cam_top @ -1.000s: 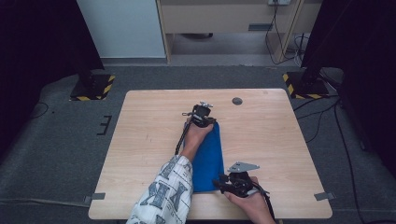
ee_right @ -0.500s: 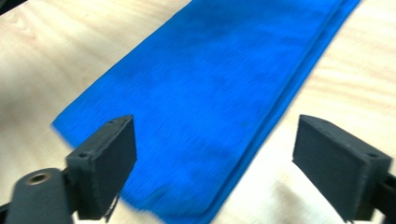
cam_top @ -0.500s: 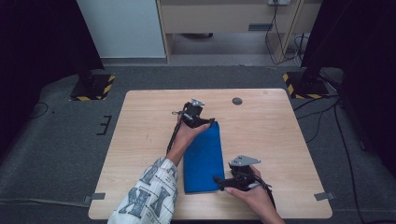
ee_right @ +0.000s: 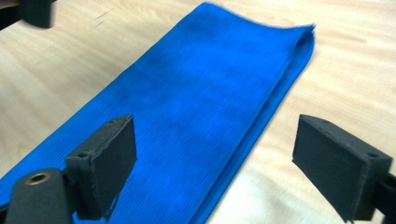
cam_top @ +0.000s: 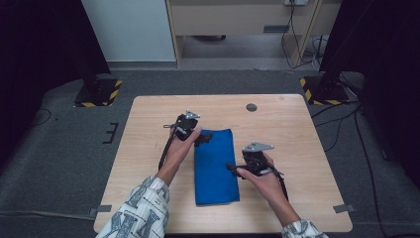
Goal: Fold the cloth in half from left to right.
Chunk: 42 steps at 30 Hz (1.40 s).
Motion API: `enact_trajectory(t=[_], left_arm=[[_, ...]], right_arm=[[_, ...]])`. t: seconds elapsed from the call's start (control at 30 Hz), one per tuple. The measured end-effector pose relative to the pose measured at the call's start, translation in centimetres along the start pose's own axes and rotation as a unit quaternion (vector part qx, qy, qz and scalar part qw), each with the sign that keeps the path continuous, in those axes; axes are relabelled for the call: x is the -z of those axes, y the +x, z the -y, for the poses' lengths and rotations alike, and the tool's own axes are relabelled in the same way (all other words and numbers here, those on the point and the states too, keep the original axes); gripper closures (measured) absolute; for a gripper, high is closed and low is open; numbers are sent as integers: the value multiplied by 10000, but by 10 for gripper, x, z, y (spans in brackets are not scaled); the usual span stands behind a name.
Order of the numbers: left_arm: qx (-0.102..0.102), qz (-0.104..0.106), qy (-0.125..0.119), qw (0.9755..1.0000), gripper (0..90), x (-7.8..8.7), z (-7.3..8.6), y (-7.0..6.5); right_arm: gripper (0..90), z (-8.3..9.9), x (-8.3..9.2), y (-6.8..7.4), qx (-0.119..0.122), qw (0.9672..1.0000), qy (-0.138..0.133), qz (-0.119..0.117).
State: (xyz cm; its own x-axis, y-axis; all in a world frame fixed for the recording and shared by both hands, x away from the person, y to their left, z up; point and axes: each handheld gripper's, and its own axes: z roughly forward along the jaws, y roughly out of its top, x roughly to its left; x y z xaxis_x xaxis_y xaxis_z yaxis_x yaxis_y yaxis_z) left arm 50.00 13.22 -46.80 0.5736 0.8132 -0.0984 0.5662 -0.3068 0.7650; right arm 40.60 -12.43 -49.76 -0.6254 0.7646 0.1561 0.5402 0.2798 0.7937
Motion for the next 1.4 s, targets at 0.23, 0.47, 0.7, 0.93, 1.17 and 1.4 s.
enact_trajectory(t=[0.23, 0.47, 0.7, 0.93, 1.17, 1.4], left_arm=[[24, -34, -127, 9999, 86, 11, 5, 7], [66, -89, -38, 9999, 100, 6, 15, 14], [283, -131, 47, 9995, 105, -4, 20, 24], [354, -183, 108, 9991, 113, -10, 22, 31], [442, -156, 136, 9988, 171, -12, 24, 37], [435, -142, 187, 9988, 230, -13, 26, 39]], right_arm=[[173, -23, -12, -14, -38, 9999, -36, 87], [251, -40, -32, -25, -20, 9998, 147, 167], [346, -53, -51, -33, -39, 9995, 223, 216], [414, -64, -71, -44, -132, 9992, 245, 297], [490, -75, -85, -53, -136, 9987, 307, 388], [522, -78, -91, -56, -154, 9985, 337, 415]])
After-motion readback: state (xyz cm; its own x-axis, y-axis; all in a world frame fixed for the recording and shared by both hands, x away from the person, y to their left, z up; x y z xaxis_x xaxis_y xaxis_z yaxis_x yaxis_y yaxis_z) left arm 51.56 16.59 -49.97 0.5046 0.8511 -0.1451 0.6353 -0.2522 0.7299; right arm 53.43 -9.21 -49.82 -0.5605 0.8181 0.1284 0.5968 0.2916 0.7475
